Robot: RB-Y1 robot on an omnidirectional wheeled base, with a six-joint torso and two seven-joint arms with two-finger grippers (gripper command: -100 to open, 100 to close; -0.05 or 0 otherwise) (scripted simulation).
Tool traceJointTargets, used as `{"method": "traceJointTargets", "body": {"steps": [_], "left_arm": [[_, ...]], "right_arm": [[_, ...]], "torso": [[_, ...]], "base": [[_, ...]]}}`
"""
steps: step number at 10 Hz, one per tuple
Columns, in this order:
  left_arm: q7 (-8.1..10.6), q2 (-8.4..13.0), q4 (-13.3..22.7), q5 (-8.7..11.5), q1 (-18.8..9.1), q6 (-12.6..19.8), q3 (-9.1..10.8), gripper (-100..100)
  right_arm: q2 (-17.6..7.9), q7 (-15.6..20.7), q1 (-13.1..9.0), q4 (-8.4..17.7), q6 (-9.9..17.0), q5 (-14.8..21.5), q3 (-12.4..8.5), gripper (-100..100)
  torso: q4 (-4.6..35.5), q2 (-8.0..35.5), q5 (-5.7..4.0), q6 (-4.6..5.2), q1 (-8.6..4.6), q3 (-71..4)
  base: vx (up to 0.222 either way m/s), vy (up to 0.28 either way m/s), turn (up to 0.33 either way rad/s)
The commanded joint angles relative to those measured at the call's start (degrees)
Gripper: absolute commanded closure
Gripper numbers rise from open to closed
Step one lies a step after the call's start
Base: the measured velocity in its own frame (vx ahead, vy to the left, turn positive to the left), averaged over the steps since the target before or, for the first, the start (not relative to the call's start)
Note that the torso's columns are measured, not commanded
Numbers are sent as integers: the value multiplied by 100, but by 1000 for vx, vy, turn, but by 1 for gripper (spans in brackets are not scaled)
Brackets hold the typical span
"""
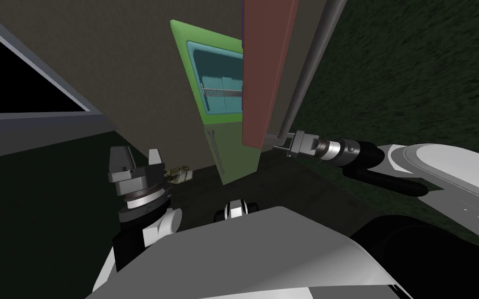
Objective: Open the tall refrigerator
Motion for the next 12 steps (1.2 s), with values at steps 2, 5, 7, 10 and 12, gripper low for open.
{"method": "traceJointTargets", "body": {"steps": [2, 5, 7, 10, 12], "left_arm": [[0, 1, 0, 0, -3, 0, 0, 0], [0, 2, 1, 0, -3, 1, 1, 0], [0, 1, 0, 0, -1, 0, 1, 0], [0, 0, 0, 0, 1, 0, 0, 0], [0, 1, 0, 0, -2, 0, 0, 0]], "right_arm": [[-67, 143, -169, 453, -232, -69, 73, 100], [-134, 285, -338, 906, -464, -138, 146, 100], [-167, 357, -423, 1132, -580, -173, 183, 100], [-234, 500, -592, 1577, -811, -242, 256, 100], [-401, 367, -626, 1613, -896, -325, 129, -100]], "torso": [[6, 5, 0, -12, -55, -15], [6, -10, -7, -10, -82, -29], [-3, -34, 4, -16, -37, -40], [-10, -45, 6, -13, -22, -42], [2, -6, -6, -15, -67, -24]], "base": [[-181, -250, 324], [-201, -270, 347], [-160, -194, 220], [-150, -153, 269], [-200, -144, 238]]}}
